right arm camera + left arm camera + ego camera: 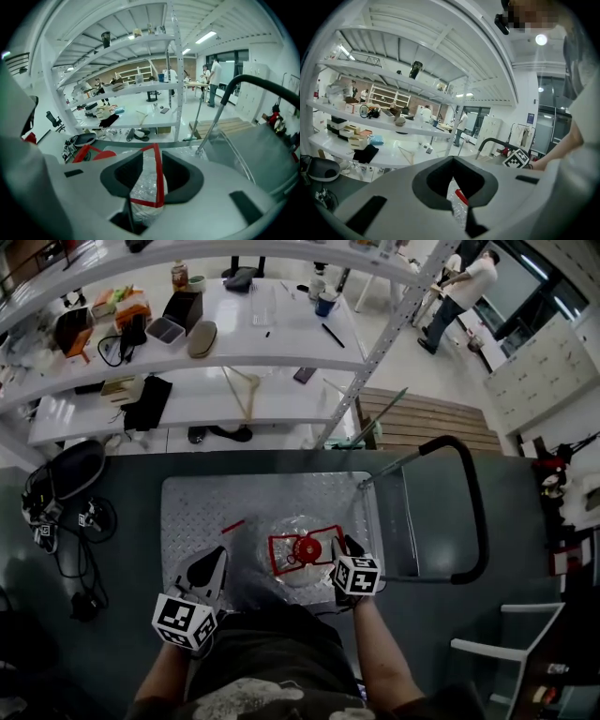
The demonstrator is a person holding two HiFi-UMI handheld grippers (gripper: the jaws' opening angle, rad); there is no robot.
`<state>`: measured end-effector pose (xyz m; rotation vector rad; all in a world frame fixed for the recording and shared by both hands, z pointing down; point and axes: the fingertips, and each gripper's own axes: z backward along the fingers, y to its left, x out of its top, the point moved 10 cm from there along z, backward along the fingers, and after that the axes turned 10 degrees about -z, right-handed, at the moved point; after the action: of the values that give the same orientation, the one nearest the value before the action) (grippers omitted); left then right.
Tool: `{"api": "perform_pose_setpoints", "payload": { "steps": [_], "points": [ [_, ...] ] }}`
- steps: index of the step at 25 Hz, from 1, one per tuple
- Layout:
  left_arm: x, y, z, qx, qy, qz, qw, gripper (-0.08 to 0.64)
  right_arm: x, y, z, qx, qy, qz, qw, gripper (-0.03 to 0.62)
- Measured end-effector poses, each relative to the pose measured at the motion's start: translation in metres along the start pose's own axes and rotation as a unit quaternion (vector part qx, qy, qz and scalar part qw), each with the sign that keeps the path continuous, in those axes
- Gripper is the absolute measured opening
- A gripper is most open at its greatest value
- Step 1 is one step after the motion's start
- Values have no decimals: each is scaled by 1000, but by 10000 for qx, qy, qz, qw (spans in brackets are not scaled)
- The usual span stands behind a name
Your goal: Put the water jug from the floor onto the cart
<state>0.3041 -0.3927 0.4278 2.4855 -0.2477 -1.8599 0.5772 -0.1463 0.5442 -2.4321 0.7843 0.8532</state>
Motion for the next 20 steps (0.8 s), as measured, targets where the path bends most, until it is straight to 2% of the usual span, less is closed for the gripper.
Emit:
{"api": "perform_pose_setpoints", "payload": {
  "steps": [5, 10, 13, 14, 17, 20],
  "points": [
    [4, -1, -9, -138, -69, -61, 9999, 8, 14, 13, 22, 19, -459, 292, 9985, 107],
    [7, -19, -7, -75, -132, -166, 9997, 9, 21, 22, 52, 327, -1262, -42, 9915, 106],
    [13, -34, -2, 91, -207, -162, 9996, 9, 22, 22, 72, 584, -1520, -24, 9867, 106],
    [16, -40, 1, 137, -242, -159, 9995, 9, 20, 20, 80, 660, -1567, 6, 9854, 101],
    [20, -66, 10, 183, -292, -215, 9992, 9, 13, 12, 108, 799, -1676, 46, 9826, 15],
    [20, -100, 18, 141, -303, -249, 9991, 9, 8, 1, 141, 1106, -1854, 45, 9764, -9]
  ]
}}
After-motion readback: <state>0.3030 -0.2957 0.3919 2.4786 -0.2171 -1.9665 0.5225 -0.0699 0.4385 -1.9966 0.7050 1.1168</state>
